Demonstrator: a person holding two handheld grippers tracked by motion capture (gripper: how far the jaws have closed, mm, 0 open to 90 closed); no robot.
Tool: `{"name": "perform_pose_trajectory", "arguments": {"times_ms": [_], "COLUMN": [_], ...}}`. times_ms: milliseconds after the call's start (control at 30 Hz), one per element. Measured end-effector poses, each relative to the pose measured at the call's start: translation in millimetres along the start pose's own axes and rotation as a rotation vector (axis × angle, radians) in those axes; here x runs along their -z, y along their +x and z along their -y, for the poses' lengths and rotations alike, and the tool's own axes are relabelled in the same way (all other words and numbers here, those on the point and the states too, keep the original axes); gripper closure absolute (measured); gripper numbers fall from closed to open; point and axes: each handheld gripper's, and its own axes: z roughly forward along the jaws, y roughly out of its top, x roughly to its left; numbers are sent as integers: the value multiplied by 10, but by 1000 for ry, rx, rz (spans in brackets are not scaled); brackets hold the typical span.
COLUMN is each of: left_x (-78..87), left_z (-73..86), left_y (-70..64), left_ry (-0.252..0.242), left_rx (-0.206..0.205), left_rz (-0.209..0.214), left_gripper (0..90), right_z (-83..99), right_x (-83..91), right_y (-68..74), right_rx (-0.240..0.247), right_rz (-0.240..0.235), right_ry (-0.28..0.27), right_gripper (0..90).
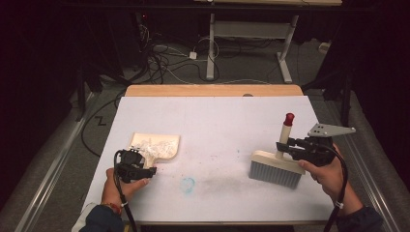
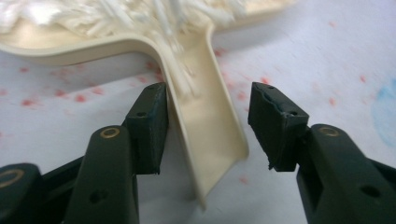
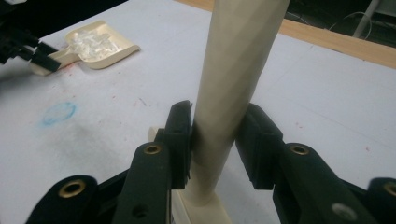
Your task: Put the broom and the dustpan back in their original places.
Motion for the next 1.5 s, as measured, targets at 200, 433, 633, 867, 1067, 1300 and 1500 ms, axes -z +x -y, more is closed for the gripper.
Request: {"name": "perform_pose_trajectory", "arguments": {"times_ms": [200, 433, 633, 867, 1067, 1300, 1500], "left_x": [22, 101, 160, 157, 89, 79, 74], "left_z": [48, 117, 211, 247, 252, 255, 256], "left_y": [-138, -146, -186, -303, -352, -385, -395], "left_ry": [1, -109, -268, -357, -352, -376, -379], "left_rx": [-84, -185, -280, -378, -403, -429, -442], "left_rz": [-12, -41, -63, -83, -95, -90, -92], "left_gripper": [421, 375, 260, 203, 197, 197, 195], "right_z": [-25, -22, -17, -38, -63, -93, -116], "right_x": [-162, -331, -447, -629, -771, -844, -802], "right_y": [-127, -249, -340, -393, -416, -425, -424], "right_rx": [-41, -75, -86, -76, -65, -44, -37], "right_rz": [34, 66, 100, 145, 176, 253, 281], "right_ry": [14, 37, 47, 71, 74, 59, 31], "right_gripper": [653, 629, 617, 598, 595, 574, 556]}}
